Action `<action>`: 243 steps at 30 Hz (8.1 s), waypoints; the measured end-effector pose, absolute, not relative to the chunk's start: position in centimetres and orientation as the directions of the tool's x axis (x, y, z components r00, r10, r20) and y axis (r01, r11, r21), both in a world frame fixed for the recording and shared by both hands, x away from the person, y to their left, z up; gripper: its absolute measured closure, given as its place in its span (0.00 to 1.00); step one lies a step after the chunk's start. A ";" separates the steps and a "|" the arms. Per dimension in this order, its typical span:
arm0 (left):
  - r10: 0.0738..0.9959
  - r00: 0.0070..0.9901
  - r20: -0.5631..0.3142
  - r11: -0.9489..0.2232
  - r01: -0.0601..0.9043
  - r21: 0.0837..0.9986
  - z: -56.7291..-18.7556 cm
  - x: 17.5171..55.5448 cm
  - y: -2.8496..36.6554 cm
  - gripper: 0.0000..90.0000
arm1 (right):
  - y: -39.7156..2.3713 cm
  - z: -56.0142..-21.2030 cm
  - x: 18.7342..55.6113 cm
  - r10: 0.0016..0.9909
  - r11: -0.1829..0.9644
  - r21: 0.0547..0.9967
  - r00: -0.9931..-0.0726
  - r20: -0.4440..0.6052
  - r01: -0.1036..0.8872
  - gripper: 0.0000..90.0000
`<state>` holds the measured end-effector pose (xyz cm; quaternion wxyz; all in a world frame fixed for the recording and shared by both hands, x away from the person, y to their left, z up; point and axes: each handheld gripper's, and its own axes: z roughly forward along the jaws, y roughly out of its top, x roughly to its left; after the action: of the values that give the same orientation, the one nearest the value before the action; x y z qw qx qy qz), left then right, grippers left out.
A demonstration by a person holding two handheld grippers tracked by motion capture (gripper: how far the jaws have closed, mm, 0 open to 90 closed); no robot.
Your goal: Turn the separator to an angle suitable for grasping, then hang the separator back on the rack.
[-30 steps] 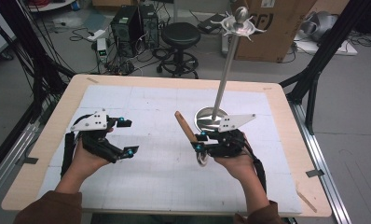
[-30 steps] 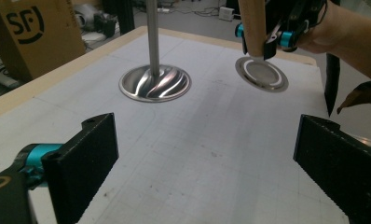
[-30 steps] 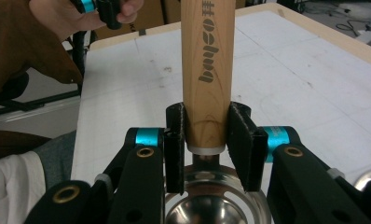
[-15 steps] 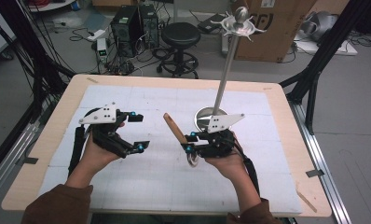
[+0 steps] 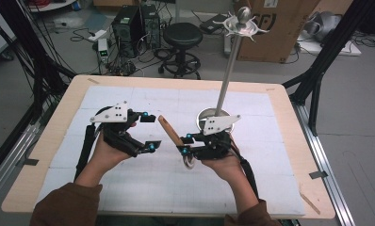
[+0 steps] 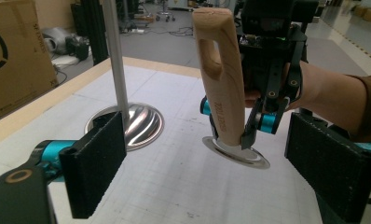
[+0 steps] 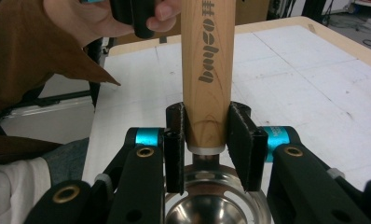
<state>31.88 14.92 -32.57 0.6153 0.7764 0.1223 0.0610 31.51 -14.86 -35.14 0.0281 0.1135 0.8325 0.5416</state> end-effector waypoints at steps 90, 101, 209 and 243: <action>0.178 0.984 -0.029 -0.243 0.073 0.967 -32.0 31.7 13.2 0.77 | -14.0 -35.2 30.9 0.207 0.340 0.929 -0.975 0.076 0.144 0.57; 0.205 0.978 -0.043 -0.239 0.093 0.966 -31.6 32.1 14.6 0.77 | -17.2 -35.0 30.4 0.297 0.377 0.914 -0.954 0.034 0.149 0.48; 0.267 0.963 -0.046 -0.326 0.136 0.936 -20.6 43.7 10.2 0.76 | -26.6 -36.0 29.9 0.550 0.315 0.913 -0.834 0.047 0.259 0.31; 0.291 0.956 -0.041 -0.196 0.102 0.975 -18.7 44.7 8.3 0.76 | -26.9 -36.0 29.7 0.550 0.306 0.916 -0.833 0.053 0.260 0.31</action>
<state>44.67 8.28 -18.73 0.6212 0.7695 0.1275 0.0761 29.71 -26.87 -35.96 0.1365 0.2542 0.7963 0.5316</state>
